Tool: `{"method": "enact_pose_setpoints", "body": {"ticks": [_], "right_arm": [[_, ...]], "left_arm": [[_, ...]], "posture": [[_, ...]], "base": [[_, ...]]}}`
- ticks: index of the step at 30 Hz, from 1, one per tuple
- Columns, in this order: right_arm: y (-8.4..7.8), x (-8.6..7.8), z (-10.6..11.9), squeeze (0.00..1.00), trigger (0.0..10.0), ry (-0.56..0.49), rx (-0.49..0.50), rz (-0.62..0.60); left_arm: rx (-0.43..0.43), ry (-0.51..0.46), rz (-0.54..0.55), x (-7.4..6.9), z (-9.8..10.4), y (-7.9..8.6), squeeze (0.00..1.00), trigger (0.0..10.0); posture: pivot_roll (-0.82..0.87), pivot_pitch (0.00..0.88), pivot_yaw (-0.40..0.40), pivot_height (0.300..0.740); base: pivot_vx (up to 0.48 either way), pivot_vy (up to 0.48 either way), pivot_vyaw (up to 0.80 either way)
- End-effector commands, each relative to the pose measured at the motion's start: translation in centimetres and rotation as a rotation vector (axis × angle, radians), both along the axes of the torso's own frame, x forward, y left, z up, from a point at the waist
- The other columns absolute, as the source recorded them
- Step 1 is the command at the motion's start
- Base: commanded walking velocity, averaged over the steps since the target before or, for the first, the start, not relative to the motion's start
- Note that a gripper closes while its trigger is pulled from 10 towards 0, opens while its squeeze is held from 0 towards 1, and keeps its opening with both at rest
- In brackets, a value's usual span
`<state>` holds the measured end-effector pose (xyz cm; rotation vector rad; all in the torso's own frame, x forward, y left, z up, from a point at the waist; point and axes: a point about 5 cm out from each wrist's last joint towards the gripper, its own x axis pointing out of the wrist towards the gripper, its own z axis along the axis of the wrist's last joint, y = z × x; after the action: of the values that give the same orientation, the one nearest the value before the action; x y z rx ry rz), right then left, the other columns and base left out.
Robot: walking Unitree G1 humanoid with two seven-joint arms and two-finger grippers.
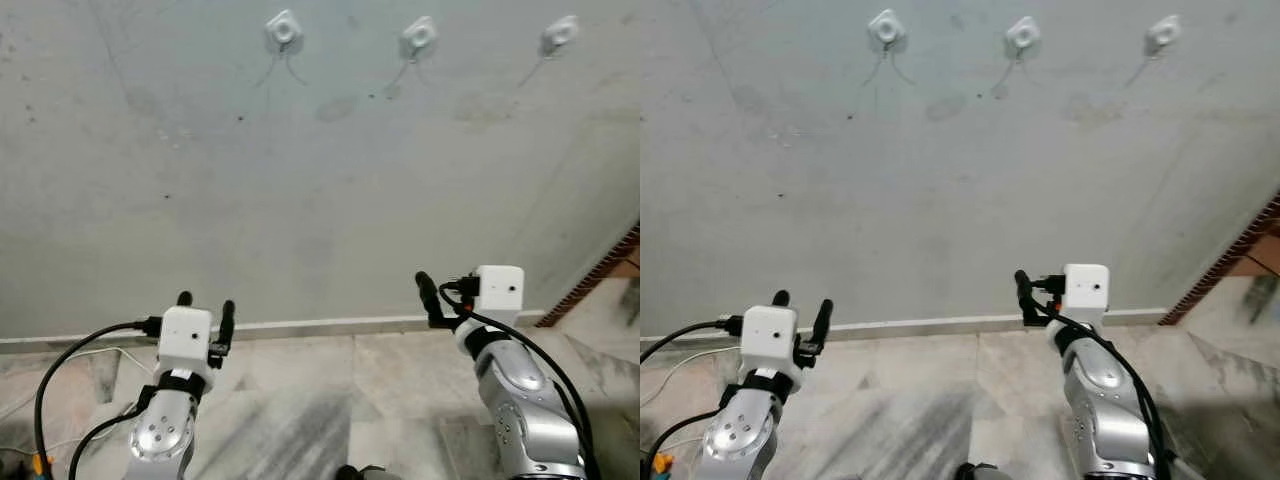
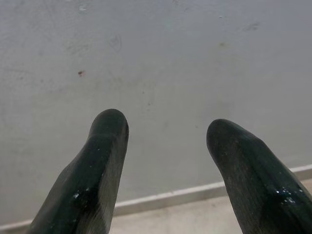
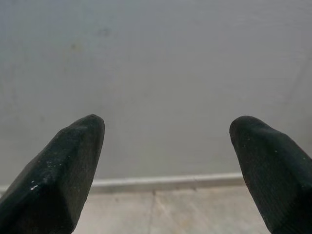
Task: Hang keys on a hook
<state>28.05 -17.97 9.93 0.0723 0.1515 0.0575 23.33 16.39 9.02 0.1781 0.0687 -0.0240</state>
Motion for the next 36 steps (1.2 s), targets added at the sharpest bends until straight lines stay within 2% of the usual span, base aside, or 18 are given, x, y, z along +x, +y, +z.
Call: {"method": "enact_pose_setpoints", "body": {"ticks": [1,20,26,31,36], "right_arm": [[0.2,0.1,0.1,0.00,10.0,-0.004,0.013,0.001],[-0.1,0.0,-0.3,0.00,10.0,0.013,0.014,-0.003],[-0.8,0.9,0.7,0.00,10.0,0.017,-0.040,0.021],[-1.5,1.5,0.7,0.00,10.0,0.029,-0.047,0.009],[-0.2,1.8,-0.1,0.00,10.0,0.050,-0.015,0.035]], "left_arm": [[-0.004,0.020,0.019,-0.2,-0.3,0.4,0.00,10.0],[-0.012,0.027,0.016,0.3,-0.5,0.1,0.00,10.0],[-0.015,0.026,0.006,0.7,-0.6,-0.2,0.00,10.0],[-0.009,0.019,-0.003,0.8,-0.5,-0.4,0.00,10.0],[-0.032,0.003,-0.002,1.1,0.1,-0.3,0.00,10.0]], "posture": [[0.05,0.075,-0.035,0.740],[0.03,0.082,-0.047,0.740],[0.00,0.099,-0.087,0.740],[0.00,0.111,-0.076,0.740],[0.03,0.112,-0.020,0.740]], "base": [[-0.289,0.000,0.00],[-0.284,0.000,0.00],[-0.209,0.000,0.00],[0.000,0.000,0.00],[0.000,0.000,0.00]]}}
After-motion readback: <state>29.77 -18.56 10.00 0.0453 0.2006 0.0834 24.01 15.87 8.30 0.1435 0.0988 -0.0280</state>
